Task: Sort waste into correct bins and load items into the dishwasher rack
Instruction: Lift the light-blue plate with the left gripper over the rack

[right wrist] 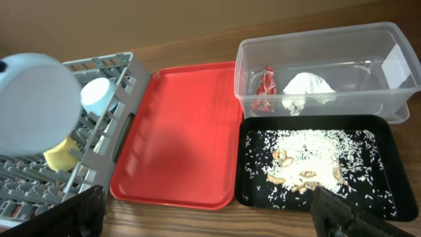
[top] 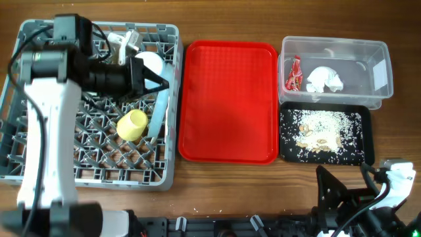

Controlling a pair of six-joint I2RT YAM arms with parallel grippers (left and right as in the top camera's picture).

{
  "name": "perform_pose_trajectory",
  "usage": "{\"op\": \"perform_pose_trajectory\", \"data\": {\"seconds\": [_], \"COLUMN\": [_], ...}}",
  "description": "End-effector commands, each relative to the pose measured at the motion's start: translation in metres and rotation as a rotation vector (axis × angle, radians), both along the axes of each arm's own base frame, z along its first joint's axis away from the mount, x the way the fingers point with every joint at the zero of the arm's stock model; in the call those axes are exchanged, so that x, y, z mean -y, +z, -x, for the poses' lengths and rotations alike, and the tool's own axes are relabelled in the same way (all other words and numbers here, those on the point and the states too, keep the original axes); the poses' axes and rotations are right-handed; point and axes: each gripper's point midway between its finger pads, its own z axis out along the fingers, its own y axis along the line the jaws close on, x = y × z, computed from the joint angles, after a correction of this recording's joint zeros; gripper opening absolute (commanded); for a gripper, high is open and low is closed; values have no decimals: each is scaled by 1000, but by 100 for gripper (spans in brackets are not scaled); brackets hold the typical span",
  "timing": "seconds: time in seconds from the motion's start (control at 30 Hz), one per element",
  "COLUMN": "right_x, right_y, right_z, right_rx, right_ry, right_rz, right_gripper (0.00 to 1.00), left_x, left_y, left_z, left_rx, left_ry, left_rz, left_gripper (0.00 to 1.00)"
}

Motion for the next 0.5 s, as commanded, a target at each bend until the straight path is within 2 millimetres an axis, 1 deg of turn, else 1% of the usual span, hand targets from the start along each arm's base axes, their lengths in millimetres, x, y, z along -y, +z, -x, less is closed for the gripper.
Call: {"op": "perform_pose_trajectory", "data": {"seconds": [0.0,0.07,0.17,0.27,0.33,0.4,0.47], "right_x": [-1,-1,-1,-1,-1,-1,-1], "right_y": [0,0,0,0,0,0,0], "right_z": [1,1,1,1,1,1,1], "right_rx": [10,10,10,10,10,10,10], "right_ry": [14,14,14,14,14,14,14], "right_rz": [12,12,12,12,12,12,12], "right_gripper": [100,100,100,100,100,100,100], "left_x": [4,-2,-17,-26,-31,-30,-31], "left_y": [-9,-22,-31,-33,-43,-52,-66], "left_z": [-20,-32,-42,-45,-44,-42,-42], "left_rx": [9,-22,-36,-37,-50,-73,-98], "left_ry": [-57,-39,3,29,30,33,46], "left_rz": [143,146,148,136,76,75,79], "left_gripper": [4,4,4,4,4,4,4]}}
